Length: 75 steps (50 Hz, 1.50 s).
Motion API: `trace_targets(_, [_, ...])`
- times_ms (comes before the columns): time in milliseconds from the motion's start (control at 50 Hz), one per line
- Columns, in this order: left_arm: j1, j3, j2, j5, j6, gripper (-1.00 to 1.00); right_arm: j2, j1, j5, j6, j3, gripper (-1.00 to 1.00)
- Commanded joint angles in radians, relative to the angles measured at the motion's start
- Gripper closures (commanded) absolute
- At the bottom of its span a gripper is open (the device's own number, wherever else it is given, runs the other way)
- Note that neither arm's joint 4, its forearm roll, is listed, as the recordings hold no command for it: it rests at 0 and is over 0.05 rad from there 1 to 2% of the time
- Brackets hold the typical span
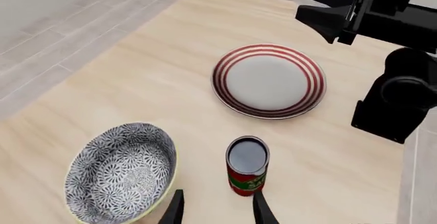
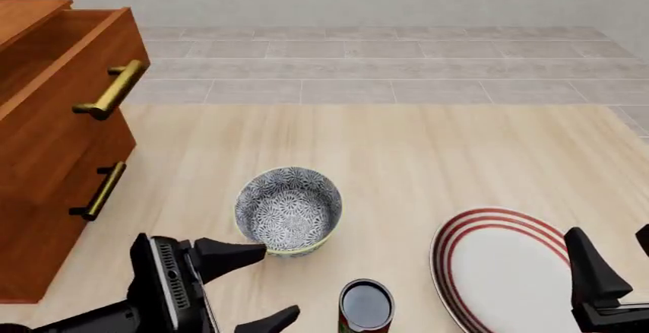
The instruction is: Put the ketchup in the top drawer of the cabinet.
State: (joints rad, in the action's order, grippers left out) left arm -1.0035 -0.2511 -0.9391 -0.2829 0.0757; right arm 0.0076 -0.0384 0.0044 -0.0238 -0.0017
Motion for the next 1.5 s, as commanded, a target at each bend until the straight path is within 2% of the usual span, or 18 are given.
trace_targets(20, [-0.049,-0.044,-0.174,-0.076,0.013,-1.0,0.001,-0.005,0.001,0.004,0.001,-1.0])
trace_targets(160, [-0.032,-0.057,-0.259,-0.127,0.024,-1.0,0.003,-0.007,-0.001,0.006,0.001,-1.0])
trace_targets(360, [-0.079,-0.084,-0.404,-0.206,0.042,-1.0,0.003,-0.009,0.001,0.007,0.001,-1.0])
trace_targets(740, [-0.109,-0.099,-0.577,-0.312,0.014,-1.0,0.004,-0.01,0.002,0.014,0.001,-1.0])
trace_targets(980, [-0.116,-0.114,-0.627,-0.329,-0.009,-1.0,0.005,-0.011,0.003,0.016,0.001,-1.0])
trace_targets(1200, [-0.123,-0.136,-0.727,-0.373,-0.065,-1.0,0.004,-0.009,0.005,0.021,0.001,-1.0])
trace_targets(1400, [-0.133,-0.155,-0.751,-0.365,-0.074,-1.0,0.011,-0.01,0.0,0.022,0.001,-1.0])
trace_targets(1500, [-0.135,-0.176,-0.785,-0.359,-0.111,-1.0,0.012,-0.011,0.0,0.025,0.001,-1.0])
